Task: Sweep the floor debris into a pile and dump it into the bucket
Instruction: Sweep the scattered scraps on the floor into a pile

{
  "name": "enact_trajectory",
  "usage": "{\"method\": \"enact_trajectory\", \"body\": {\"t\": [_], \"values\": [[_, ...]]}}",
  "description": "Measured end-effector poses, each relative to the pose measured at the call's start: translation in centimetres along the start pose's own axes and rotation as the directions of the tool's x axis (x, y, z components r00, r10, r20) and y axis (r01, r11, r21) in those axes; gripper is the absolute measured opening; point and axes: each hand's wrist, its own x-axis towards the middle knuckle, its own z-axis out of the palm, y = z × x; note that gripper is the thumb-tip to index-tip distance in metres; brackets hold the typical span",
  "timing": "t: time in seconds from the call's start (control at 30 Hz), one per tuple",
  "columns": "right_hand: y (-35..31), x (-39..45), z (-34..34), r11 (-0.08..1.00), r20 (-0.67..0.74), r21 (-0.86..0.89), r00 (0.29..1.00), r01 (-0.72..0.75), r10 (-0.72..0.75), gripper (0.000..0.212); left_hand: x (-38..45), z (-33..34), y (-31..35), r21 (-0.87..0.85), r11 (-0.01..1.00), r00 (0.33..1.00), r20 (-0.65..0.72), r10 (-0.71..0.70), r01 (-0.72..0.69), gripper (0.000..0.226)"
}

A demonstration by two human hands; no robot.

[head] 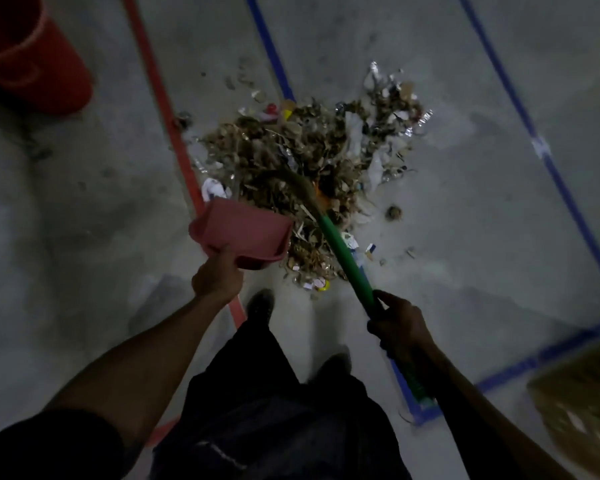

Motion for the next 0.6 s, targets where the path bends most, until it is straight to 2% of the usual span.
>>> {"method": "enact_trajectory", "body": {"t": [0.2,0.37,0.5,0.6], "values": [[0.8,-2.5,2.7,0.97,-0.048,0.212,0.99,-0.116,0.129,0.068,2.8,-2.2,2.3,0.04,0.996,0.995,0.051,0.081,-0.083,0.033],[2.4,-3.5,2.5,0.947,-0.086,0.302,0.986,-0.112,0.144,0.07,3.7,-2.3,4.4,0.142,0.981,0.989,0.08,0.123,-0.134,0.029],[3.6,-2.9,2.3,0.883,-0.15,0.453,0.966,-0.121,0.209,0.071,4.1,-1.4,5.8,0.183,0.962,0.977,0.106,0.183,-0.2,0.029],[4.7,-1.2,2.4,0.796,-0.173,0.587,0.939,-0.144,0.297,0.072,3.9,-0.5,7.0,0.198,0.954,0.972,0.118,0.203,-0.223,0.03]]}}
